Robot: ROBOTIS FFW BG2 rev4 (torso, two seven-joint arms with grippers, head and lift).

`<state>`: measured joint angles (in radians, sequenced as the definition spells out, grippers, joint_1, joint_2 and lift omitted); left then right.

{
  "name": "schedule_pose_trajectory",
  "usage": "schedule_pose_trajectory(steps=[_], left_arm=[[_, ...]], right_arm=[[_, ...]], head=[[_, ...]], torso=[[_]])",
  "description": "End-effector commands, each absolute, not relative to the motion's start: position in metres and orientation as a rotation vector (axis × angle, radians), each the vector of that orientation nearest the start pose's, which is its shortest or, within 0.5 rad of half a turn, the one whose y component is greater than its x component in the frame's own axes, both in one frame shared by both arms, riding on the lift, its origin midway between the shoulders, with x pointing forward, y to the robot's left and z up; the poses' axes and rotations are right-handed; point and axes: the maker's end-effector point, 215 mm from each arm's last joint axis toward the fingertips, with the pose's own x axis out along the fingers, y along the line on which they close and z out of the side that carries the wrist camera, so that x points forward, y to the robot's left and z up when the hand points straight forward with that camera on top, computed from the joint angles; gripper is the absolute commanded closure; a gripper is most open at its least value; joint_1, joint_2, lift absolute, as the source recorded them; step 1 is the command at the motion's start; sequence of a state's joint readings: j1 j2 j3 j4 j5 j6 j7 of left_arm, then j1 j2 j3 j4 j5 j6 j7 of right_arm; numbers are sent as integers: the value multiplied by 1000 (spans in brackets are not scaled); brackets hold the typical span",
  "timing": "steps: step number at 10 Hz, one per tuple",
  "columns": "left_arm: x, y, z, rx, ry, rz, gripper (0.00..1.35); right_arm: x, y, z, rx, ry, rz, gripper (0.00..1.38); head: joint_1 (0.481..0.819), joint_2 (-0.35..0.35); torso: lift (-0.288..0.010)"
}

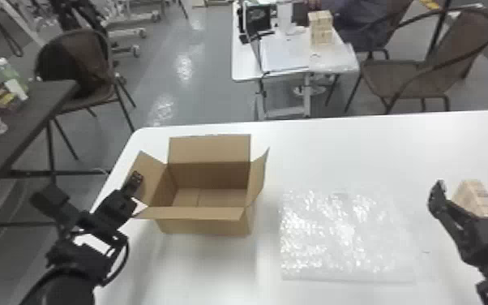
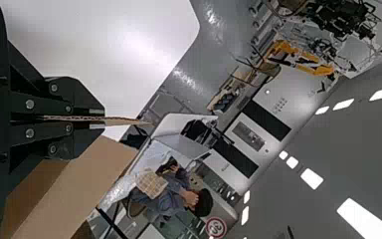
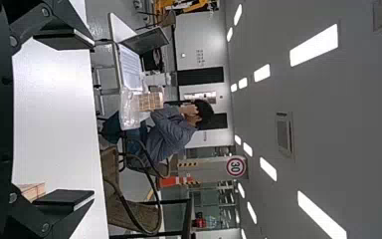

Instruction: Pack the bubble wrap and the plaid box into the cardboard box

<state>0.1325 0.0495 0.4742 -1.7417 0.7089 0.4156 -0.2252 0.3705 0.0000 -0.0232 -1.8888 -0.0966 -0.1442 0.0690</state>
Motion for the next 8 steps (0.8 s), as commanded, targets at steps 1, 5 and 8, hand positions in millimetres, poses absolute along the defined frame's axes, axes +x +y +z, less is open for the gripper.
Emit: schedule_pose_trajectory(steps=[1,5,8], left_arm=[[521,398,-366,-681,76,86,1219],[513,382,-346,-692,-24,203,1220],[482,384,-350,-724,-105,410,1219]], right_arm=[[482,-230,-320,86,-95,38,219],[482,-229,-322,93,-92,38,219],[482,-229,-320,94,-95,38,219]], head=[[695,191],[695,180],[695,179]], torso=[[-102],[-102],[-102]])
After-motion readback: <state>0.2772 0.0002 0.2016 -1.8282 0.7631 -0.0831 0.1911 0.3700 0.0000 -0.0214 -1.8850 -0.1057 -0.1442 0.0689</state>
